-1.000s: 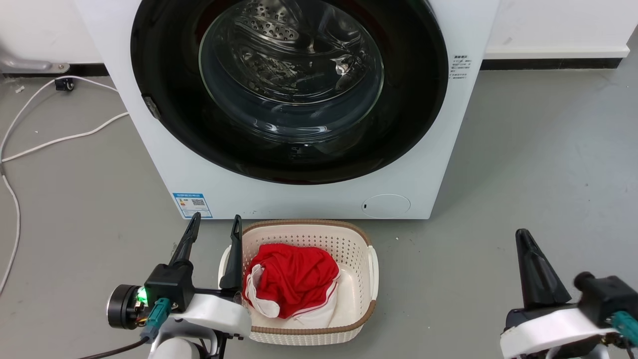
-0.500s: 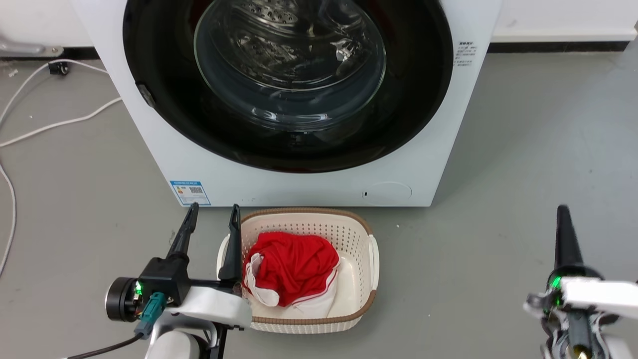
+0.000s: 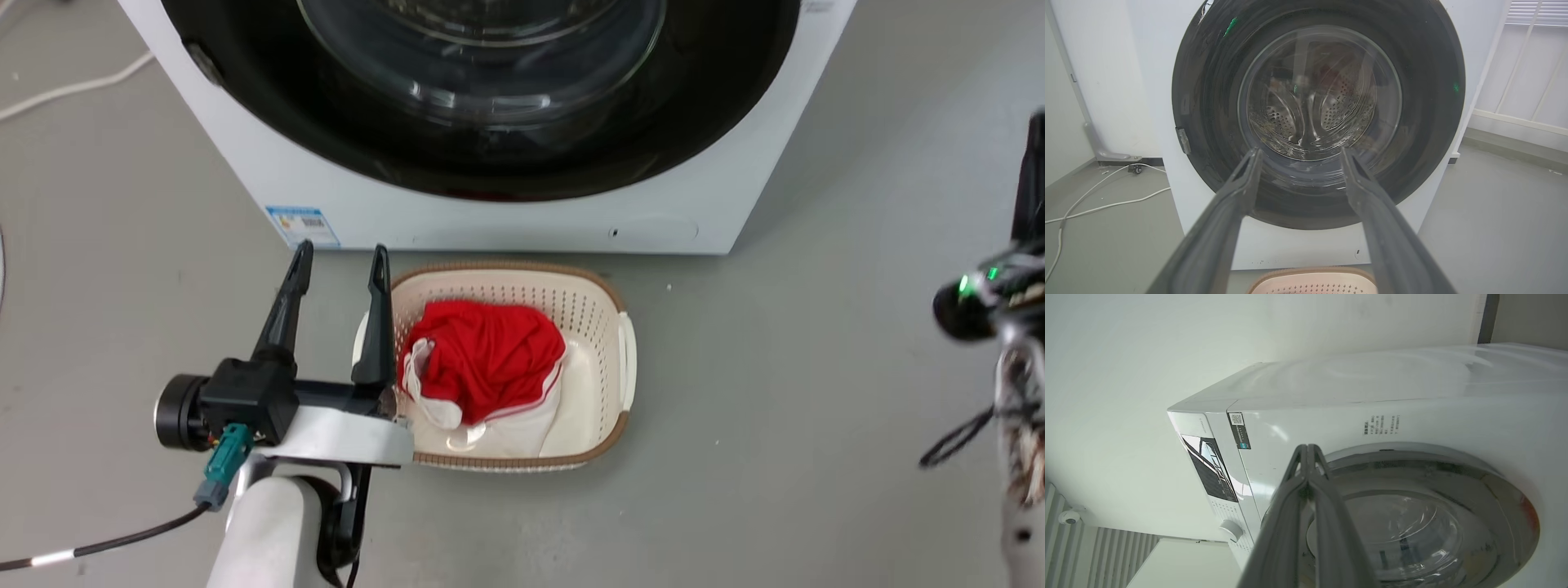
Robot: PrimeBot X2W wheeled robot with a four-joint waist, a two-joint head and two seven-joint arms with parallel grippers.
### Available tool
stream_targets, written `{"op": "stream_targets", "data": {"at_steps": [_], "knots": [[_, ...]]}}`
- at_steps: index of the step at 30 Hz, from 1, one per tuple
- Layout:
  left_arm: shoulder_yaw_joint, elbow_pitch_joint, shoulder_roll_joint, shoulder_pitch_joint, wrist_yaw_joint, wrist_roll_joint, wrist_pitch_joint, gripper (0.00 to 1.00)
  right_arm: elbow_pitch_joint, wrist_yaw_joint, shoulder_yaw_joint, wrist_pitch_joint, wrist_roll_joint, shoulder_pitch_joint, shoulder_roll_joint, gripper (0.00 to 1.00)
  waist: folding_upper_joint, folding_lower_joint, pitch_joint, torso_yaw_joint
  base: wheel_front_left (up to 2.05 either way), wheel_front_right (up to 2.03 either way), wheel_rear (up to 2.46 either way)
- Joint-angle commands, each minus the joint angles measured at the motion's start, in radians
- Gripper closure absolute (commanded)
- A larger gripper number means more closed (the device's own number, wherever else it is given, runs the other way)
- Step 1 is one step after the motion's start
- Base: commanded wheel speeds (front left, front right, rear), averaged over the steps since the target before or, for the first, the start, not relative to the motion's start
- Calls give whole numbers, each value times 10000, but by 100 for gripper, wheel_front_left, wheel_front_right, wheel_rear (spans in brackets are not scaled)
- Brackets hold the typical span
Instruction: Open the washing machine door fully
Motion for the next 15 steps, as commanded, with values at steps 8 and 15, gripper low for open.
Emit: {"op": "stream_targets", "data": {"at_steps": [8,15], "knots": [[-160,-436,-7,-584,60,-91,-27,0,1294,0,974,1178,-33,-2649,-1365,100,0,-1,1335,397,0,0,0],[-411,-594,-6,-902,75,-217,-27,0,2335,0,2096,1956,-481,-4537,-2185,100,0,-1,1866,602,0,0,0]]}}
